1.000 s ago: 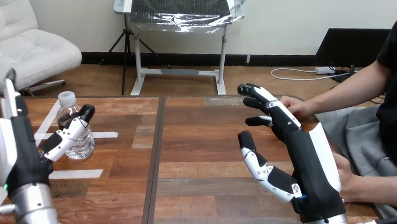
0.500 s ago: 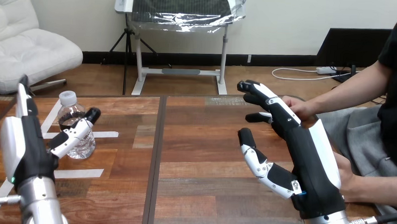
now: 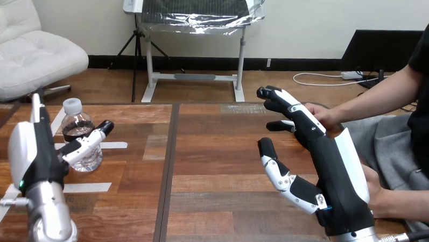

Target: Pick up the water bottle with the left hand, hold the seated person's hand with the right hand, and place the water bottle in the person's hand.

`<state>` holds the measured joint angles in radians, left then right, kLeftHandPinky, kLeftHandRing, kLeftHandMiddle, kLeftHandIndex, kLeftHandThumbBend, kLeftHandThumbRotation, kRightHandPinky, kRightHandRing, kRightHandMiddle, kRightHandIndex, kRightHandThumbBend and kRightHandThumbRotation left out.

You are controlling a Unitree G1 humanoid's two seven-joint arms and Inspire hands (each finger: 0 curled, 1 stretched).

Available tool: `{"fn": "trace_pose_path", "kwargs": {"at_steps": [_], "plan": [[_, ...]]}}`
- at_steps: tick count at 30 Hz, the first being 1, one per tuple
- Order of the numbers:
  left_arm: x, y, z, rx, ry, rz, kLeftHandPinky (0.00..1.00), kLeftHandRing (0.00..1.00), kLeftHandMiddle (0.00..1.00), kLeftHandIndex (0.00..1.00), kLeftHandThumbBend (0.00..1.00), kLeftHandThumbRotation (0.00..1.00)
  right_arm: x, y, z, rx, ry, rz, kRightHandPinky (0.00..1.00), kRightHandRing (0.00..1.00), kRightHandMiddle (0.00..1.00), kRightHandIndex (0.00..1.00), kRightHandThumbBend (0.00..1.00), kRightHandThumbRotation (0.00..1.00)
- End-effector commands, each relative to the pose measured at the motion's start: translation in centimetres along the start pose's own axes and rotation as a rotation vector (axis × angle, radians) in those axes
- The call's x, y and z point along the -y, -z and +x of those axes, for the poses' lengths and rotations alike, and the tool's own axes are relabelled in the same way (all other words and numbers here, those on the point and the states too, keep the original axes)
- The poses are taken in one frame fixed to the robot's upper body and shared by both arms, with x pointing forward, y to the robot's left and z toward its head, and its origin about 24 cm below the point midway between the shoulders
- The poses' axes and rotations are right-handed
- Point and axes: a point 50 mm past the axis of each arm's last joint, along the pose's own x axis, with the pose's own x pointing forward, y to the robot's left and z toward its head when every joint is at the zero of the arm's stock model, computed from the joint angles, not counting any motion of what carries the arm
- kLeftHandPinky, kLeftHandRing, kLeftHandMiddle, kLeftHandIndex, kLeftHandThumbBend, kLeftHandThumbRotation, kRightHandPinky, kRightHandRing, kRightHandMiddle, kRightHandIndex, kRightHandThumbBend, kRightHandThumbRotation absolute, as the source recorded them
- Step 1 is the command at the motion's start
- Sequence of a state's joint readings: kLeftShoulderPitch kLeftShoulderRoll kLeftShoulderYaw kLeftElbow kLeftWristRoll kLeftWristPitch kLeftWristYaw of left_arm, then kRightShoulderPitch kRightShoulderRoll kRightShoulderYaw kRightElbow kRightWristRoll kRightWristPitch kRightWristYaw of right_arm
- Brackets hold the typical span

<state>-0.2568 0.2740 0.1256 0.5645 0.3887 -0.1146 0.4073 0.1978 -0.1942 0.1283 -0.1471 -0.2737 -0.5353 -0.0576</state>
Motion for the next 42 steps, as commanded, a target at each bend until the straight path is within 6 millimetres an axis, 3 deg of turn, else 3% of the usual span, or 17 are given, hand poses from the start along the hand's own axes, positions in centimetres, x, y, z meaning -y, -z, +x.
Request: {"fn": "trace_pose_path", "kwargs": {"at_steps": [1, 42], "plan": [[-0.4, -2.9, 2.5, 0.087, -0.015, 0.028, 0.85, 0.93, 0.95, 0.98, 0.92, 0.46, 0.6, -0.7, 1.6, 0.066, 0.024, -0.007, 0.72, 0.85, 0.9, 0.83, 0.15, 0.0], [0.3, -3.6, 5.5, 0.021, 0.047, 0.161, 0.86, 0.93, 0.96, 0.98, 0.94, 0.54, 0.9, -0.7, 2.0, 0.07, 0.016, -0.015, 0.72, 0.84, 0.89, 0.81, 0.16, 0.0]]}}
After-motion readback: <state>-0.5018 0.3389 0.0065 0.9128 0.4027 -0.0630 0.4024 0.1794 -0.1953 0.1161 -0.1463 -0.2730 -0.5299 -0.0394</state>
